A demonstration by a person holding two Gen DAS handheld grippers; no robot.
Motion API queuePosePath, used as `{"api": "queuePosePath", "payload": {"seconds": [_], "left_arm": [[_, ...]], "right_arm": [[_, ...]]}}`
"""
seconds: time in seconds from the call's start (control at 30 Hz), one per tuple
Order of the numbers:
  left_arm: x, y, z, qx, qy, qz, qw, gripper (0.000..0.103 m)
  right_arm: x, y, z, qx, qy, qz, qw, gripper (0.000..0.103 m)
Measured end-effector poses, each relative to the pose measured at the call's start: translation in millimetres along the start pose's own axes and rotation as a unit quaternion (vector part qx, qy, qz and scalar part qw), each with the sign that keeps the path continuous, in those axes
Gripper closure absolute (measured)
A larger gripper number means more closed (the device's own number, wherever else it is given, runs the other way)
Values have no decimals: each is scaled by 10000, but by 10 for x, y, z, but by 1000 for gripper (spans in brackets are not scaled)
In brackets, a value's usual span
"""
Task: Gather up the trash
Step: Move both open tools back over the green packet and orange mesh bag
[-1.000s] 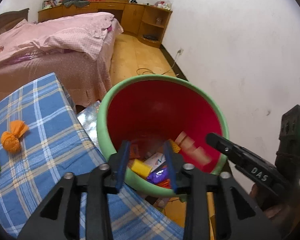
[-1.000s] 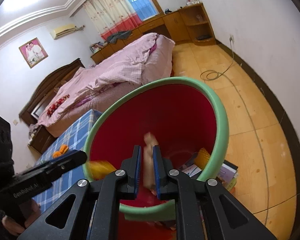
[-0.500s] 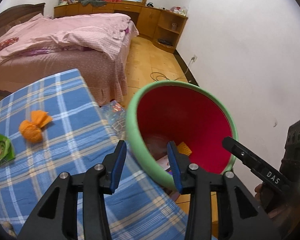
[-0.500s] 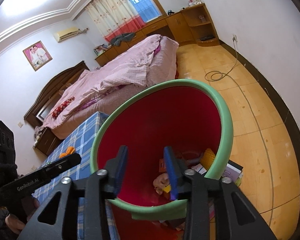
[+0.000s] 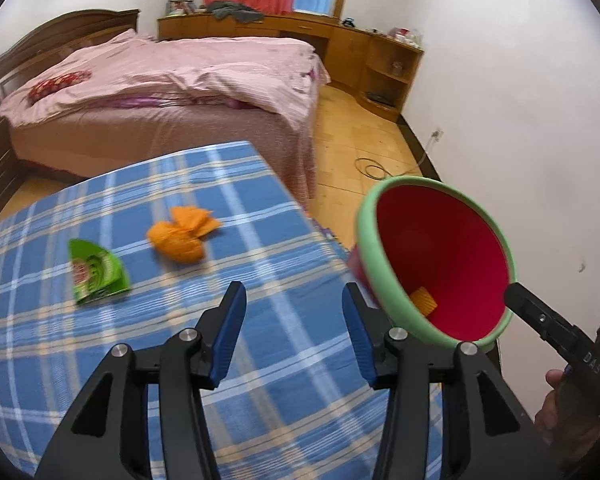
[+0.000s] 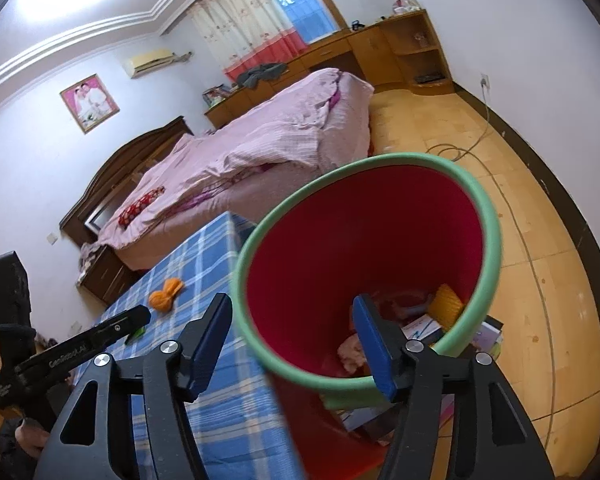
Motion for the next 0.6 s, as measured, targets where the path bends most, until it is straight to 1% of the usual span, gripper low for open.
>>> {"api": "queuePosePath", "payload": {"seconds": [0.1,0.17,0.23,0.33,0.4,0.43,0.47,0.53,0.6], "left_arm": [[-16,-45,208,131,-140,-16,9998,50],[-25,-76,334,247,-209,-59,9995,48],[-28,-99,476,356,-298,-92,9989,46],[-32,-120,693,507,-427,-111,9977,46],[-33,-124,845,649,-521,-90,9965,46],[-34,-118,924,701,-578,-77,9958,46],[-40,-105,1026,762,-669,-50,9948,46],[-54,-70,1171,777,-807,11,9937,46],[-59,2,1329,713,-976,171,9925,46]], "right_arm": [[-22,46,136,58,-106,77,9999,36],[-29,87,230,114,-195,119,9997,30],[-42,131,339,152,-291,146,9994,29],[-52,205,476,184,-445,191,9987,29],[-73,262,565,177,-529,227,9982,27],[-81,296,617,176,-573,244,9979,22],[-93,314,651,179,-599,247,9977,22],[-98,371,720,179,-672,258,9972,22],[-121,434,782,153,-743,290,9967,22]]}}
Point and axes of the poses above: each gripper's, at about its wrist camera, not at the fingertips, and y roughly the way its jaws point, z to its left, x to its top, the point moved 2 cm from there along y, roughly the way its jaws point, and after that the axes turned 5 degrees about x, right-handed, at the moved point
